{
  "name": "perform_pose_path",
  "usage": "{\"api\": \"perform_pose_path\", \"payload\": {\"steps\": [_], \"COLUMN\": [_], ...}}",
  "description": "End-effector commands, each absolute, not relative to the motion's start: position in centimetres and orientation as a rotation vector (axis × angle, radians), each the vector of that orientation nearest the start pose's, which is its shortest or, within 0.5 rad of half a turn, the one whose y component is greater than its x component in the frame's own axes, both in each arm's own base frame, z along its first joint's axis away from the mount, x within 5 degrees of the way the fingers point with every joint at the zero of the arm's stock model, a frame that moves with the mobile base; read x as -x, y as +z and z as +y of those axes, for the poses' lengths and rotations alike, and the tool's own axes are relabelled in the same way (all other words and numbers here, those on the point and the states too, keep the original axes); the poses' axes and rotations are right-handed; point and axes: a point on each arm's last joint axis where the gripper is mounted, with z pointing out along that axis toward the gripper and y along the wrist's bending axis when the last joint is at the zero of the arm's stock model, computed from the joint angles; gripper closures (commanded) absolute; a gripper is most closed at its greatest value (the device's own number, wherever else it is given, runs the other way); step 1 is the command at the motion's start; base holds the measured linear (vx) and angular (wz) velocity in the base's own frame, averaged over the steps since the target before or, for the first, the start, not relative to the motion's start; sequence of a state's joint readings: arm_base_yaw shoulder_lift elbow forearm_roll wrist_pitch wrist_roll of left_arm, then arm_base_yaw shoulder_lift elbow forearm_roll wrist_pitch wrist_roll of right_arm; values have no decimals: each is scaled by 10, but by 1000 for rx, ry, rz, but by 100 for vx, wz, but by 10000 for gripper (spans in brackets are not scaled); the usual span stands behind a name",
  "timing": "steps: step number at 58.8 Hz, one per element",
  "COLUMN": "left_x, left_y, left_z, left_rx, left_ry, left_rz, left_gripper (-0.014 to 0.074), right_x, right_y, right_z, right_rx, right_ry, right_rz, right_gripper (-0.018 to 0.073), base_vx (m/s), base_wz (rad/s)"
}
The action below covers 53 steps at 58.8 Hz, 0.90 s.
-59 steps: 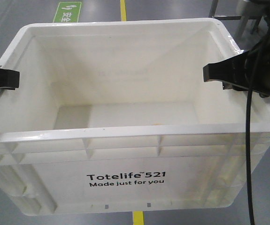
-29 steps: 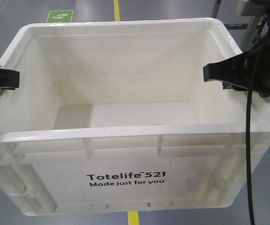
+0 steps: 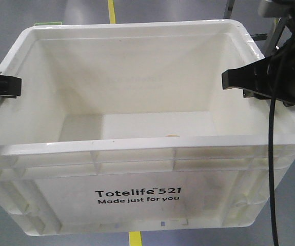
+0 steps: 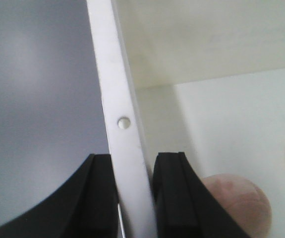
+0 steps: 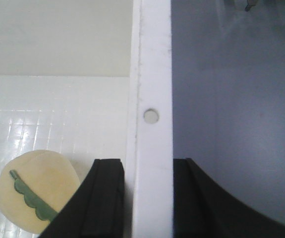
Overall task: Place moving items into box and shelve
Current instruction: 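Hold the tote rims with both grippers while the base turns toward the shelves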
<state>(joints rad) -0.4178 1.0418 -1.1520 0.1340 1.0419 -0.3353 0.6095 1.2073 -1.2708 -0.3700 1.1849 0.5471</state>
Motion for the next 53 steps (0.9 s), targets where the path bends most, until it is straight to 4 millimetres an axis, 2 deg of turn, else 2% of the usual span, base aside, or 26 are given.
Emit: {"api": "perform_pose_path", "payload": {"steps": [1, 26, 53], "left_x": [-178, -178, -178], "left_y": [416, 416, 416], "left_z": [-68, -68, -68], "left_rx": [-149, -149, -149], "left_ry": [-224, -224, -224], "left_rz": [2219, 2219, 2219], "left_gripper": [456, 456, 456], "right_x": [-203, -203, -203], "right_y": [414, 414, 414], "right_z": [98, 98, 98], "right_rx": [158, 158, 158], "right_ry": [-24, -24, -24], "right_rz": [2300, 2300, 2300], "right_gripper": [449, 449, 449], "base_vx": [37, 32, 20], "base_wz": [-15, -14, -22]}}
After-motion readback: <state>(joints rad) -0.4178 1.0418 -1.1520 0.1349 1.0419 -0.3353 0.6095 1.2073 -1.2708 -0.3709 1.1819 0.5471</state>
